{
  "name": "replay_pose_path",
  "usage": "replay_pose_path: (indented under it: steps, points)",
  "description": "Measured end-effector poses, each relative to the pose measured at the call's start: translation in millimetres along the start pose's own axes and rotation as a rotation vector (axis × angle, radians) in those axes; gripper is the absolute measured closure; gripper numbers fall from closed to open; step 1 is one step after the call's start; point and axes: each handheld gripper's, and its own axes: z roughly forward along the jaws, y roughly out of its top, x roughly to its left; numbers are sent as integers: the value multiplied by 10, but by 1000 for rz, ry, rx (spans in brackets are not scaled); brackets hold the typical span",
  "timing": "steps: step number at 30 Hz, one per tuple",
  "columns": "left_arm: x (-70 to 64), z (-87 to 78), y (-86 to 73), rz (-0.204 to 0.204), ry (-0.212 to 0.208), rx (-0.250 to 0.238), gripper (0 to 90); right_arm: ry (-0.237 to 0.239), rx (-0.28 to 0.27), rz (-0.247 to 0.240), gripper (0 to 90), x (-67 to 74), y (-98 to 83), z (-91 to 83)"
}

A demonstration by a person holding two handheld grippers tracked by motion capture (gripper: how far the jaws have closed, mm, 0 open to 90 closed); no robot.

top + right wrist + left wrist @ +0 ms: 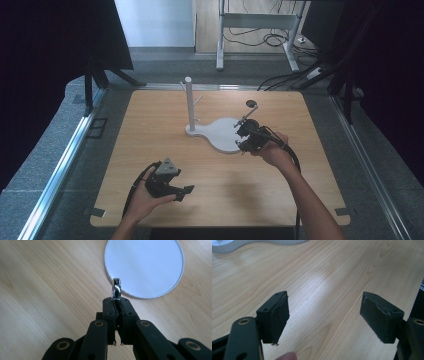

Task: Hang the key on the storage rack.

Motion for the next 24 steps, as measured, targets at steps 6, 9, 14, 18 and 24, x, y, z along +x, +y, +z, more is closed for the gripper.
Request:
replay_pose_path:
  steps: [6, 9, 14, 18, 24]
  points:
    - [-8, 1, -1, -2, -2, -2, 238, -5, -8, 9, 844, -79, 104, -9]
    - [-4, 1, 1, -2, -3, -2, 239, -4, -13, 21, 844, -112, 145, -5]
    - [-10, 12, -1, -4, -6, 0, 239, -7, -15, 33, 844, -181, 225, 11]
    - [-8, 9, -1, -3, -6, 2, 239, -10, -13, 46, 844, -214, 283, 12]
    - [-10, -2, 1, -2, -7, -2, 239, -11, -11, 43, 844, -238, 364, 24]
